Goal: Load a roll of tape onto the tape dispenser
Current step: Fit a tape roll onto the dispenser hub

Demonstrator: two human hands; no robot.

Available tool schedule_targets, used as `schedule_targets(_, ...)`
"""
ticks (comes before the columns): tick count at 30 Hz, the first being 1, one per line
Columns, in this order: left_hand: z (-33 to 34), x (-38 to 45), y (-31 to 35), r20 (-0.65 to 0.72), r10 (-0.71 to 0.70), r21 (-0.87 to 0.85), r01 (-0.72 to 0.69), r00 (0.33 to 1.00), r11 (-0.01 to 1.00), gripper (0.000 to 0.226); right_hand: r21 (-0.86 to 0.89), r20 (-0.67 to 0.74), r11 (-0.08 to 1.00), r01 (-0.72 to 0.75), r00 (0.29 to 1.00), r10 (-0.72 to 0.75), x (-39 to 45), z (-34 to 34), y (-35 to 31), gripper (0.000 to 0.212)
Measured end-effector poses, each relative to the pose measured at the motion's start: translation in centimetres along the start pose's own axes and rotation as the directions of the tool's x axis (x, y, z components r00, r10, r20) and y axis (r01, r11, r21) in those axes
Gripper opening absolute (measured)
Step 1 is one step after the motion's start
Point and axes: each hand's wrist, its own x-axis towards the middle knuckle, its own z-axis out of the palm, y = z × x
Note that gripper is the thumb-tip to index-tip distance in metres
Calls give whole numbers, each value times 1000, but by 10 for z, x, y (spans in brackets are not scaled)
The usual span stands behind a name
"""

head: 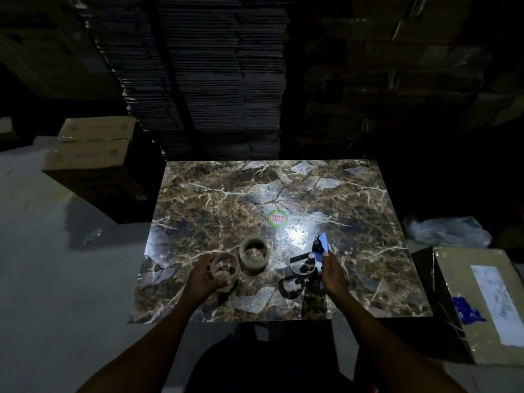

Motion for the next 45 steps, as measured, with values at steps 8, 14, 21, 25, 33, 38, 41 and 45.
schedule_targets(8,2,4,-10,90,43,30,-46,995,998,58,38,-45,999,-34,998,36,-13,4,5,44)
schedule_targets(14,13,4,-16,110,50,43,-55,993,998,62,41,-45,998,-51,998,53,-12,9,23,49)
schedule_targets(21,17,17,-43,187,-97,99,80,978,992,84,32,-61,999,-40,997,42,-9,9,30,48)
schedule_targets(25,20,25,-36,155,-130,146,107,979,983,77,49,-51,998,-48,997,51,-6,10,32,49)
schedule_targets(33,44,53,-3,64,-65,231,49,996,972,92,71,-8,995,-75,997,76,-2,7,34,53)
schedule_targets(38,60,68,14,149,31,198,-61,988,978,75,33,-31,998,-53,998,54,5,5,50,84)
schedule_targets(41,75,83,-12,158,30,219,-65,987,973,89,-3,19,998,-67,998,67,1,1,44,51)
schedule_targets(45,80,75,6,121,-14,278,-20,993,960,103,34,28,997,-75,997,75,-2,-3,40,47)
